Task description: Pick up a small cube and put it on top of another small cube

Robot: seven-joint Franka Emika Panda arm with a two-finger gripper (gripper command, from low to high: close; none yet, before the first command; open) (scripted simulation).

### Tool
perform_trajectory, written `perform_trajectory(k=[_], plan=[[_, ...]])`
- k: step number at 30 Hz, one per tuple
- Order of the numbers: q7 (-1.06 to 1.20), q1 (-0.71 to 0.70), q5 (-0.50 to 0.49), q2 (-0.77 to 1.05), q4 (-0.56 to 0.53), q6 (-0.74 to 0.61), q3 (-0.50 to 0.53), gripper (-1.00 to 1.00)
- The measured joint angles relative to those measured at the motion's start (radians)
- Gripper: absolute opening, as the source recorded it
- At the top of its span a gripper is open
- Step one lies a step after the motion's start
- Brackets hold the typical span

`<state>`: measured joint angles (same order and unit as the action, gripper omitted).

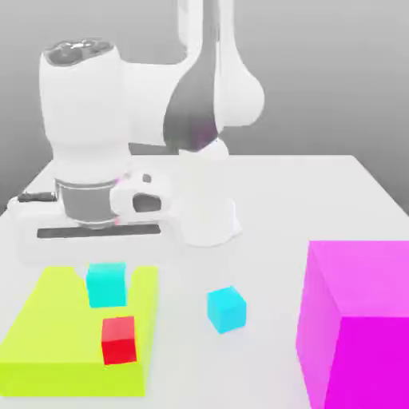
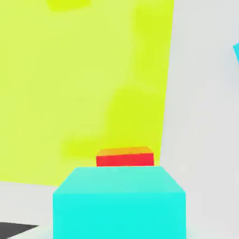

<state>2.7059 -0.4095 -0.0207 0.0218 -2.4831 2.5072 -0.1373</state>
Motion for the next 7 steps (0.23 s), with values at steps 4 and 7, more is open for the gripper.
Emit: perform_trajectory(k=[4,7], plan=[[-0.007,0.008,-0.009,0.07,-0.015,0.083,0.0,1.0],[-0.007,0.008,-0.009,0.07,-0.015,0.083,0.0,1.0]])
